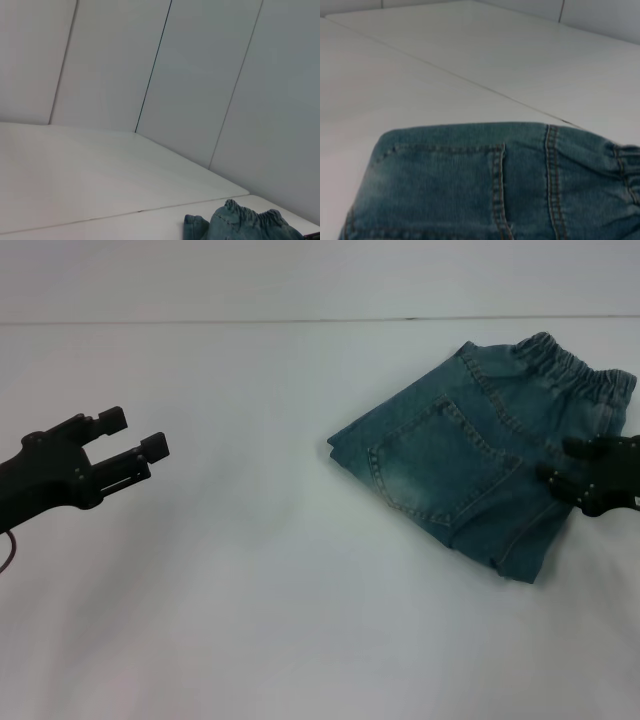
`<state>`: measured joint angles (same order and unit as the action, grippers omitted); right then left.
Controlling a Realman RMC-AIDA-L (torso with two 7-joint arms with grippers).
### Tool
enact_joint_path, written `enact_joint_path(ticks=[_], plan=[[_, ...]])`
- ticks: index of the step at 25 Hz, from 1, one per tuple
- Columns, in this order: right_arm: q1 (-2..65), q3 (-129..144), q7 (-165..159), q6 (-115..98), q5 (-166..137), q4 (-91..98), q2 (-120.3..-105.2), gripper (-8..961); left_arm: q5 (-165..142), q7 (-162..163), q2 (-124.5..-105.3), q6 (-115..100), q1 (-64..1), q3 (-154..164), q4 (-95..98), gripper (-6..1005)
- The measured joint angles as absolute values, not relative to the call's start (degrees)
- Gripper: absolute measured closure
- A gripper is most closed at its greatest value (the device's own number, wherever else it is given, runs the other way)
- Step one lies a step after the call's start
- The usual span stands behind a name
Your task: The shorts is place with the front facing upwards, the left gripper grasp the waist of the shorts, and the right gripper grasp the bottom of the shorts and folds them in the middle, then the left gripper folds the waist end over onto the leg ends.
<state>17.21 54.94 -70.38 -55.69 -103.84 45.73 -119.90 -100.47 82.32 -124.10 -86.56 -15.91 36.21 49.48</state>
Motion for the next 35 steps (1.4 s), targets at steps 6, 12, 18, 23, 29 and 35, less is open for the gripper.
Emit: enact_joint_path(ticks=[6,12,18,23,29,35], plan=[[17.6,53.2,-64.8,-55.6,-102.2,41.6,-119.87,456,-100.5,83.0,-124.1,-87.2,-15.9,36.2,49.5,212],[17.6,53.8,-63.4,-57.0,-102.1,40.0,-120.01,460,-100.6,83.1,-124.1,-87.2,-16.1,36.2,49.2,212],[18.2,54.0,-62.5,-59.6,-102.0,38.7,-120.09,462,-100.6,83.1,-124.1,-87.2,-16.0,36.2,49.1,211],[18.5,55.0,-62.4,-60.6,-101.9,37.9,-120.13,463,-100.6,83.1,-124.1,-87.2,-16.0,36.0,49.1,211],[19.2,57.2,-62.5,-61.8,-101.9,37.1,-120.32,463,-100.6,83.1,-124.04,-87.6,-16.0,35.5,49.2,211],[21.7,59.6,-62.3,-62.1,-101.5,34.3,-120.32,464,-100.4,82.9,-124.01,-87.8,-16.0,35.5,49.2,211]])
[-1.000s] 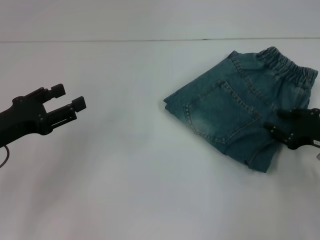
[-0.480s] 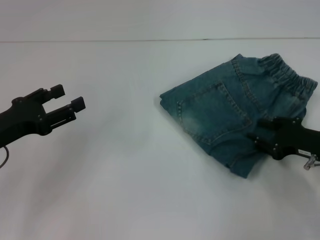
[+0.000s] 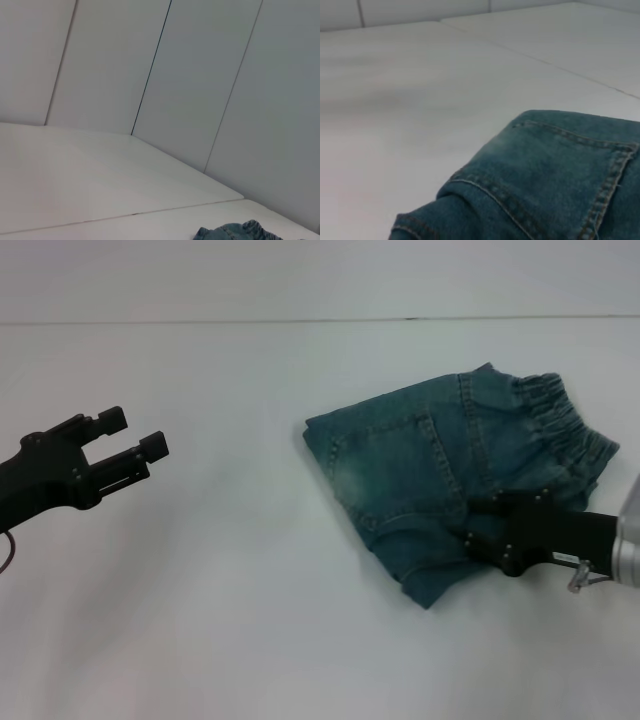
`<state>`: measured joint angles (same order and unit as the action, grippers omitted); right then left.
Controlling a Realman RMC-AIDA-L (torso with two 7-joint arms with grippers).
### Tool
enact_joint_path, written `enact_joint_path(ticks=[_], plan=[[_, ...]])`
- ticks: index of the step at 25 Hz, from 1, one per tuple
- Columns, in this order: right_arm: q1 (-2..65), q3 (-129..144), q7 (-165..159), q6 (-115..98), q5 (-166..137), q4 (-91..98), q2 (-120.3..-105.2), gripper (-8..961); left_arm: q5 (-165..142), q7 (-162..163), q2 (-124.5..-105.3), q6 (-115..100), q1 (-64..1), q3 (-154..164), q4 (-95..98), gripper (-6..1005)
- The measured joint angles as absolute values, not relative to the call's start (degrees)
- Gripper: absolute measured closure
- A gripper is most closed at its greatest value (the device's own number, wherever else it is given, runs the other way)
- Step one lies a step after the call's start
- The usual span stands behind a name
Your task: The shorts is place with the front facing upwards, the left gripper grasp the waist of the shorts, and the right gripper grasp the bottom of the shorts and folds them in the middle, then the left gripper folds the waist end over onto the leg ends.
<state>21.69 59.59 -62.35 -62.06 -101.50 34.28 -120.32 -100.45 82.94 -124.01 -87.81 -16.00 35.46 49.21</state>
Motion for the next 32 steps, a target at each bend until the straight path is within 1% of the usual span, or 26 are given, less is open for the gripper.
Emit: enact_joint_path(ticks=[11,23,28,32], plan=[[28.3,61.8,-60.8,-62.2,-101.3,29.0,-120.33,462,-100.2,82.7,-124.09,-87.8,-15.9,35.0,49.0,211],[32.0,67.6,-60.1,-61.4,-96.9,26.1,-120.41,459,-100.1,82.7,-124.1,-87.8,-15.7,34.8,49.0,210],[31.1,66.8,-60.6,-62.1,-96.8,26.9,-120.29,458,-100.1,82.6,-124.1,-87.8,-15.7,34.8,48.9,210],[27.9,66.1,-62.4,-63.9,-96.7,31.4,-119.98,457,-100.2,82.4,-124.1,-88.0,-15.7,34.7,49.0,210]])
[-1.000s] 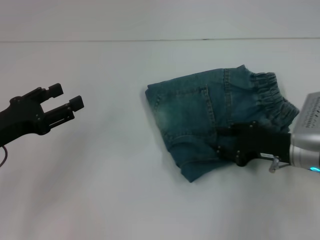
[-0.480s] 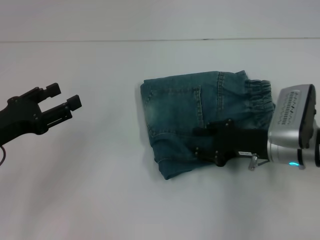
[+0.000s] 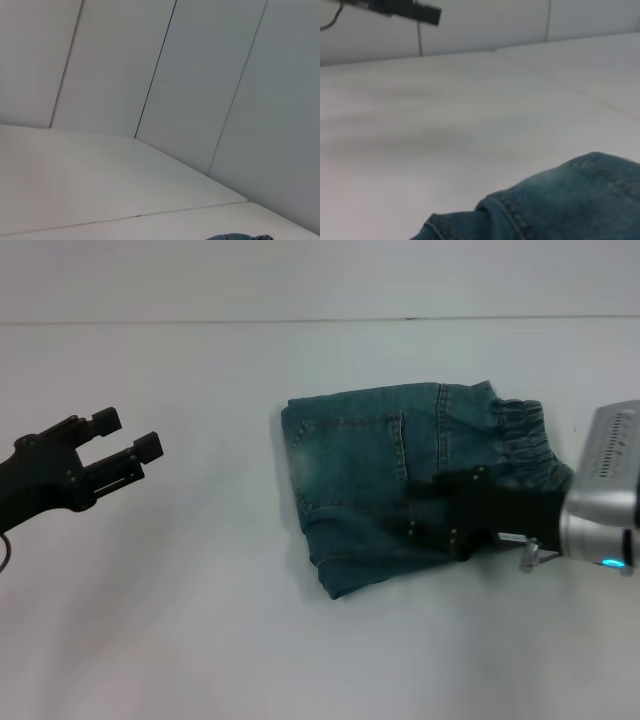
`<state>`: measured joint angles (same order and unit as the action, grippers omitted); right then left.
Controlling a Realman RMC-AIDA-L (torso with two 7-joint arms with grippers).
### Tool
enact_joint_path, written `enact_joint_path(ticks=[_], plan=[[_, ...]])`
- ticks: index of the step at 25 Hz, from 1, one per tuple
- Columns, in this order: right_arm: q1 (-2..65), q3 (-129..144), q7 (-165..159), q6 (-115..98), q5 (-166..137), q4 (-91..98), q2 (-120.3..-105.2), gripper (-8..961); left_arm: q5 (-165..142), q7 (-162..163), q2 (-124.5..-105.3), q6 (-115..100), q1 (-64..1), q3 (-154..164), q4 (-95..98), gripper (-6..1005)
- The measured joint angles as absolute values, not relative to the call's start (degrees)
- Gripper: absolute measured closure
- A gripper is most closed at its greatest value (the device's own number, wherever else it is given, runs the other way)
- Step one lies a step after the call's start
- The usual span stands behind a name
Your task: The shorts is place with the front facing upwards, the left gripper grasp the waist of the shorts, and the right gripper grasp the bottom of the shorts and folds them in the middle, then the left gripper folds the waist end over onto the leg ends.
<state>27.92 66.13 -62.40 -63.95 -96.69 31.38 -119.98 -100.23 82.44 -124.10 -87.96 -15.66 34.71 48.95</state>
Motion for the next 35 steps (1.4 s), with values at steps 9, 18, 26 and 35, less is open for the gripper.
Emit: enact_joint_path(ticks=[9,18,26,35], plan=[[17.9,60.5,-69.9,-72.4,-98.4,46.5,-119.48,448,-100.5,78.8,-124.01,-89.9,-14.6,33.1,48.0,210],[14.4,54.0,-78.7,-86.1,-107.6,55.9,-119.55,224,-108.1,74.9,-123.59,-94.6,-13.3,29.5,47.3,210],[11.5,50.2,-82.2,-93.4,-111.6,60.9,-119.8,192,-114.8,74.6,-123.13,-102.5,-13.3,28.2,48.1,209],[10.0,45.8,-81.8,-95.5,-113.8,61.8,-119.79,193,-115.1,74.6,-123.13,-103.0,-13.0,27.3,48.6,209]])
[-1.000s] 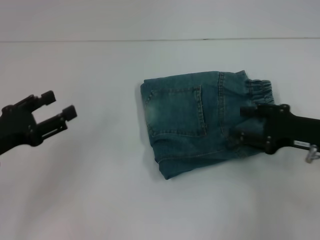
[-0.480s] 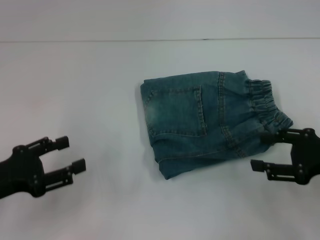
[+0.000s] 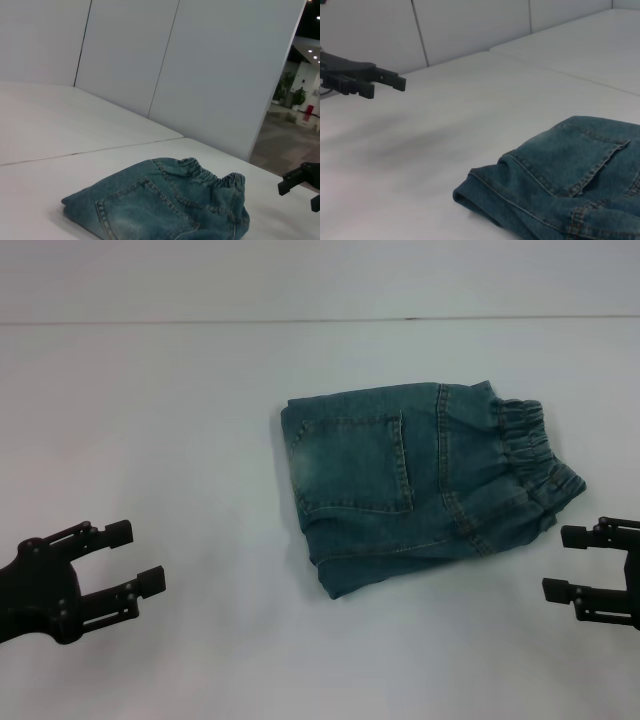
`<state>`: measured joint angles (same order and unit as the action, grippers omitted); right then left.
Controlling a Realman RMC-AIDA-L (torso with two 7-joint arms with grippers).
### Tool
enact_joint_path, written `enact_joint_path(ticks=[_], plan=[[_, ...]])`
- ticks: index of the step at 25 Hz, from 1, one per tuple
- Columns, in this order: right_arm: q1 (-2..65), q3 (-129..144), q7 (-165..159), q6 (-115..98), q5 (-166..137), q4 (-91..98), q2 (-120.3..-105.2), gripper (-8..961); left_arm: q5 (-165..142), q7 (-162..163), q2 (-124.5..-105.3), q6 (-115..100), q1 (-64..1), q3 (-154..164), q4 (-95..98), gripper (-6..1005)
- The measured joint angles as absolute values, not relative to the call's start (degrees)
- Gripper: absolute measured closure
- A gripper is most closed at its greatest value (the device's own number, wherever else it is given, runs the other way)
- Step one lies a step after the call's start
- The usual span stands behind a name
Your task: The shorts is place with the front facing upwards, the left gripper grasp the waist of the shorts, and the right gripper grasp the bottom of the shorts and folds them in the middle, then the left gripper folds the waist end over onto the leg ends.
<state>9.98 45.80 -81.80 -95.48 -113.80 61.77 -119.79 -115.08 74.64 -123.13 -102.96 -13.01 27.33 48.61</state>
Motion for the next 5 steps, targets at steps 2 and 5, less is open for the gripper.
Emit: enact_joint_path(ticks=[2,5], plan=[[9.8,45.3,-81.6,-95.9,-113.9,61.8,-119.74,193,-115.1,74.7,-123.13,-103.0,-13.0,27.3,48.6,209],[9.6,44.7,-81.0,-96.1,-114.3,61.8,-119.7,193,-115.1,74.7,-123.13,-102.9,-13.0,27.3,48.6,209]])
